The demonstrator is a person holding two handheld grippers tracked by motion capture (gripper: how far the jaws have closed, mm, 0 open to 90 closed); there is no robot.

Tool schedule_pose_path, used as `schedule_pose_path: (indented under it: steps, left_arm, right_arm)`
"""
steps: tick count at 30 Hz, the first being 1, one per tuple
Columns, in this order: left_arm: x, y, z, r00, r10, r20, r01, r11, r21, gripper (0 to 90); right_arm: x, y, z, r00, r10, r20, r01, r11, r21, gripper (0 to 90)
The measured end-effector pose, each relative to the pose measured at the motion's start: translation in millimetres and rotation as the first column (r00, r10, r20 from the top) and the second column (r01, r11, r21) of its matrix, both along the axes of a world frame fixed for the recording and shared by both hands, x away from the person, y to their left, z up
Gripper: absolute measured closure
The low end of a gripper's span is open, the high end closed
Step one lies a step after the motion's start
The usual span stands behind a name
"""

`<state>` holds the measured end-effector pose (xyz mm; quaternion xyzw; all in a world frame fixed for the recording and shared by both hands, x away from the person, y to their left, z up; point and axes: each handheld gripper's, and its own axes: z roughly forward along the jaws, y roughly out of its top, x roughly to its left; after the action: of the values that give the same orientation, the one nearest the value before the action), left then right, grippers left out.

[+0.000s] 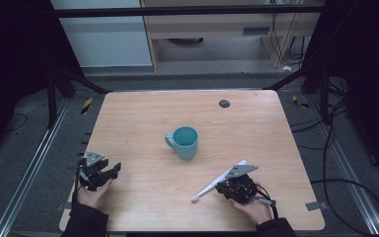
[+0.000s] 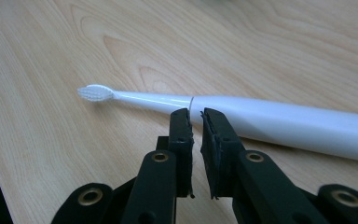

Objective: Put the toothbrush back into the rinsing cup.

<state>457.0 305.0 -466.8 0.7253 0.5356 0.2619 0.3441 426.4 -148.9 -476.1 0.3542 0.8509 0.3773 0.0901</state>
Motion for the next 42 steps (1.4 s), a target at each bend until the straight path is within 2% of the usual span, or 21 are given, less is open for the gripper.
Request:
schedule_pose_path:
  steps: [4,9,15,19,22,25,28,34,40,42]
  left_arm:
    - [0.5,-0.1,-0.6,1.0,-0.001,-0.003,0.001,1.0,0.002,46.2]
    - [1.1,-0.2,-1.1,1.0,-0.001,-0.005,0.001,1.0,0.003,46.3]
    - [1.4,-0.4,-1.2,1.0,-0.001,-0.006,0.001,1.0,0.003,46.2]
    - [1.9,-0.4,-1.7,1.0,-0.003,-0.009,0.003,1.0,0.004,46.2]
    - [1.9,-0.1,-1.6,1.0,-0.002,-0.008,0.002,1.0,0.005,46.2]
    - [2.2,0.2,-2.0,1.0,-0.002,-0.01,0.002,1.0,0.005,46.3]
    - [2.1,0.0,-1.8,1.0,-0.003,-0.008,0.003,1.0,0.006,46.2]
    - [2.2,-0.8,-1.9,0.9999,-0.007,-0.009,0.007,1.0,0.006,46.2]
    - [2.4,-0.6,-2.0,0.9999,-0.009,-0.012,0.009,1.0,0.004,46.2]
    - [2.2,-0.6,-1.8,0.9999,-0.009,-0.01,0.009,1.0,0.003,46.1]
  right_arm:
    - [5.3,-3.2,7.4,0.9995,-0.019,0.025,0.019,0.9998,0.003,83.6]
    - [16.5,-13.3,17.8,0.9956,-0.079,0.05,0.078,0.9968,0.013,85.7]
    - [34.9,-33.5,22.2,0.9819,-0.178,0.064,0.177,0.9838,0.027,89.4]
    - [49.1,-44.3,21.2,0.9687,-0.237,0.072,0.238,0.9713,0.008,89.9]
    - [61.6,-51.0,20.3,0.9583,-0.274,0.081,0.273,0.9617,0.022,90.0]
    - [74.3,-56.5,14.6,0.9511,-0.302,0.065,0.303,0.9529,-0.006,90.0]
    - [82.2,-60.9,10.7,0.9457,-0.32,0.058,0.321,0.9472,-0.007,90.0]
    - [84.8,-63.2,5.1,0.9458,-0.321,0.047,0.323,0.946,-0.03,90.0]
    - [85.3,-62.7,1.4,0.9494,-0.311,0.043,0.313,0.9486,-0.047,90.0]
    - [85.3,-61.9,-0.8,0.9506,-0.308,0.039,0.31,0.9484,-0.066,90.0]
